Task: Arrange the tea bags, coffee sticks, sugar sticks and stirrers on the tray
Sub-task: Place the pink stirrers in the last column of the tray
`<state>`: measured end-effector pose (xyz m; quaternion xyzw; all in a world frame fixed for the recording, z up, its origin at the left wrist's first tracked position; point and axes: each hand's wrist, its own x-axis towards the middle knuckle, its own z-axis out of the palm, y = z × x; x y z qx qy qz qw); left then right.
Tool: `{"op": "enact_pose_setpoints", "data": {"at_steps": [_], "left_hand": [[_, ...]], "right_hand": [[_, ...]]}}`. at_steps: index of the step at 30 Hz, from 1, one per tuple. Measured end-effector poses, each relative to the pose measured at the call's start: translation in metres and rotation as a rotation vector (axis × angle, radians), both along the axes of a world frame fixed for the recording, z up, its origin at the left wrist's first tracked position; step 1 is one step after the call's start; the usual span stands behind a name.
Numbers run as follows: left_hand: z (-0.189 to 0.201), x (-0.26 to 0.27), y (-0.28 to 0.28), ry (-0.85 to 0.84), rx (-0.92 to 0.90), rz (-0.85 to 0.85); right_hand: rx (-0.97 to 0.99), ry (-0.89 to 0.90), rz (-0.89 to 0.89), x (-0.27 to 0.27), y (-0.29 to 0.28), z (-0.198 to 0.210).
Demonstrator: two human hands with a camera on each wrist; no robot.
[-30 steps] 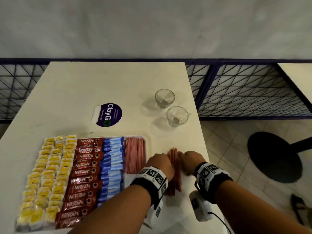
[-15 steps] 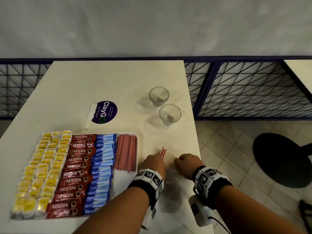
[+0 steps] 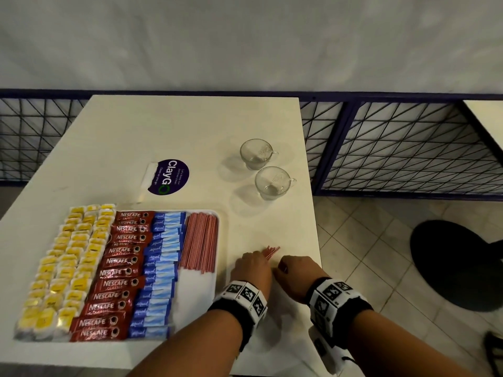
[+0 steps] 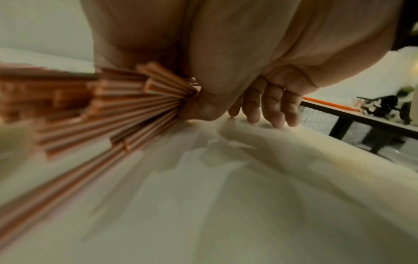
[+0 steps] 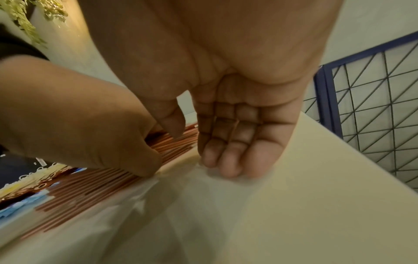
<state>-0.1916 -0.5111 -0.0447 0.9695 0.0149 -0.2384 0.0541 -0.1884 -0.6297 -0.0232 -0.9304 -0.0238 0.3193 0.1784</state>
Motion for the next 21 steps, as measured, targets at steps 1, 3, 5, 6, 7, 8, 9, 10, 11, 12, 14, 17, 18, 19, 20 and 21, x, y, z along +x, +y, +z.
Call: {"op": "enact_pose_setpoints", "data": {"at_steps": [1,3,5,6,7,8,9,10,11,12,14,17,18,19,20,21], "left_hand": [[0.002,0.001,0.001,0.005,-0.009,0.001],[0.002,0.005,0.003,0.020,-0.016,0.008],[-0.001,0.006,0.005,0.026,-0.009,0.003],[-0.002,0.006,0.005,0.026,0.000,-0.009],[-0.002,0.005,0.004,0.021,0.024,-0.033],[-0.004,0.002,0.002,0.016,0.052,-0.062],[-0.004,0.000,0.001,0.018,0.076,-0.087],[-0.004,-0.004,-0.001,0.022,0.088,-0.101],[-0.002,-0.007,-0.002,0.012,0.087,-0.100],[-0.001,-0.008,-0.002,0.007,0.081,-0.112],[0.007,-0.008,0.003,0.023,0.031,-0.145],[0.006,-0.003,0.012,0.000,-0.018,-0.223],[0.005,0.001,0.017,-0.016,-0.014,-0.218],[0.006,0.005,0.022,-0.028,-0.090,-0.174],[0.011,0.008,0.026,-0.013,-0.192,-0.092],[0.018,0.010,0.030,-0.046,-0.308,-0.006]], "right_hand": [[0.000,0.001,0.001,0.000,0.000,0.001],[-0.003,-0.003,0.003,-0.001,-0.001,0.002],[-0.006,-0.005,0.008,-0.002,-0.002,0.003],[-0.006,-0.007,0.009,-0.002,-0.003,0.003],[-0.007,-0.009,0.009,-0.002,-0.003,0.003],[-0.008,-0.012,0.006,-0.002,-0.004,0.003],[-0.010,-0.017,0.003,-0.002,-0.005,0.003],[-0.009,-0.026,0.002,-0.003,-0.007,0.003],[-0.008,-0.040,0.006,-0.004,-0.009,0.003],[-0.004,-0.057,0.010,-0.006,-0.012,0.002],[0.023,-0.084,0.013,-0.014,-0.024,0.001],[0.055,-0.070,0.018,-0.032,-0.046,0.001],[0.065,-0.061,0.010,-0.037,-0.051,0.001],[0.076,-0.057,-0.002,-0.040,-0.055,0.002],[0.086,-0.055,-0.019,-0.042,-0.056,0.003],[0.099,-0.054,-0.042,-0.042,-0.055,0.005]]}}
